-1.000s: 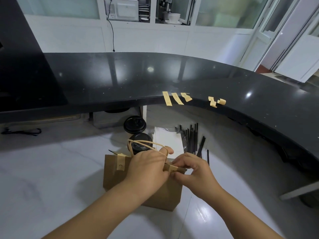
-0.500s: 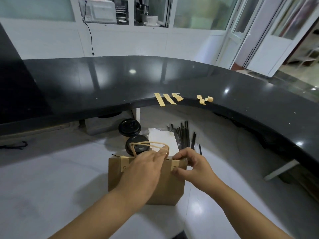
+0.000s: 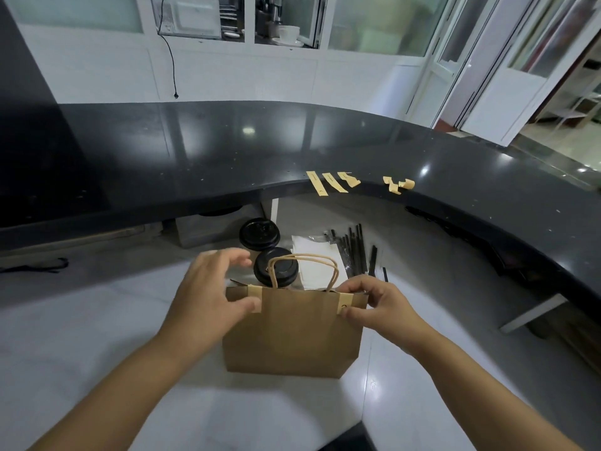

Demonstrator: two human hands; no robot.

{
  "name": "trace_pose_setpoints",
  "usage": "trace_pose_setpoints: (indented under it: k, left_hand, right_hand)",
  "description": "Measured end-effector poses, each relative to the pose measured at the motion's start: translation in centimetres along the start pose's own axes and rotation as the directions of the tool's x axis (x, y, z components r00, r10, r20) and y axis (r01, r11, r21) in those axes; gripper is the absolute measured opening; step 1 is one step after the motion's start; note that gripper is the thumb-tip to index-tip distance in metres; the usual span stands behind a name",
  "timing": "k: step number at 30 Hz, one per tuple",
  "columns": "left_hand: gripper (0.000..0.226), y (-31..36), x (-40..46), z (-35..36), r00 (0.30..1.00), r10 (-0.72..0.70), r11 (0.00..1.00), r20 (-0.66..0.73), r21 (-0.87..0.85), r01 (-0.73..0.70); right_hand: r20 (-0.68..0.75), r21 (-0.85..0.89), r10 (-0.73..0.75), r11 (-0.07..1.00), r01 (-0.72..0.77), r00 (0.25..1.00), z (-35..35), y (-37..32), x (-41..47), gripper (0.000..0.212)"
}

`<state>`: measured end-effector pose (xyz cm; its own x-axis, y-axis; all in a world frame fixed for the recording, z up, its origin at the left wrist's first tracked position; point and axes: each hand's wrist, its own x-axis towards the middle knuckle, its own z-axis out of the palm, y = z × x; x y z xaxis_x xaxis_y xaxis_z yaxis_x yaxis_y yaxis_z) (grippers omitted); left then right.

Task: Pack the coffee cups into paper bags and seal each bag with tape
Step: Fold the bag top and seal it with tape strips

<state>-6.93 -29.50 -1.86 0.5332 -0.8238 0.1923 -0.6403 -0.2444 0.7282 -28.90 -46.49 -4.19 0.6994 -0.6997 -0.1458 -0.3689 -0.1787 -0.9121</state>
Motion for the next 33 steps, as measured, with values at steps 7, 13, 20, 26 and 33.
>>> trace_pose_setpoints:
  k: [7, 13, 20, 26, 33]
  left_hand:
    - [0.05, -1.1, 1.7, 0.6, 0.974, 0.043, 0.997, 0.221, 0.051, -0.056]
    - [0.048, -1.3, 1.9, 0.9, 0.951, 0.017, 0.998, 0.308, 0.055, -0.035]
    - [0.046, -1.7, 1.9, 0.4, 0.949, -0.008, 0.987, 0.315, 0.157, -0.044]
    - [0.047, -2.2, 1.1, 0.5, 0.963, -0.015, 0.991, 0.27, 0.135, -0.022]
    - [0.033, -2.4, -0.2, 0.6, 0.949, -0.003, 0.997, 0.316, -0.076, 0.028]
  right_hand:
    - [0.005, -0.026, -0.002, 1.0, 0.002, 1.0, 0.4, -0.2, 0.0, 0.017]
    - [-0.028, -0.043, -0.003, 0.999, 0.002, 1.0, 0.9, -0.3, 0.1, 0.014]
    - [-0.104, -0.001, 0.039, 0.999, -0.04, 0.994, 1.5, 0.1, -0.3, 0.012]
    - [-0.18, 0.039, 0.074, 0.997, -0.069, 0.981, 2.2, 0.1, -1.6, 0.03]
    - [-0.268, 0.052, 0.125, 0.992, -0.116, 0.955, 3.3, 1.1, -4.6, 0.081]
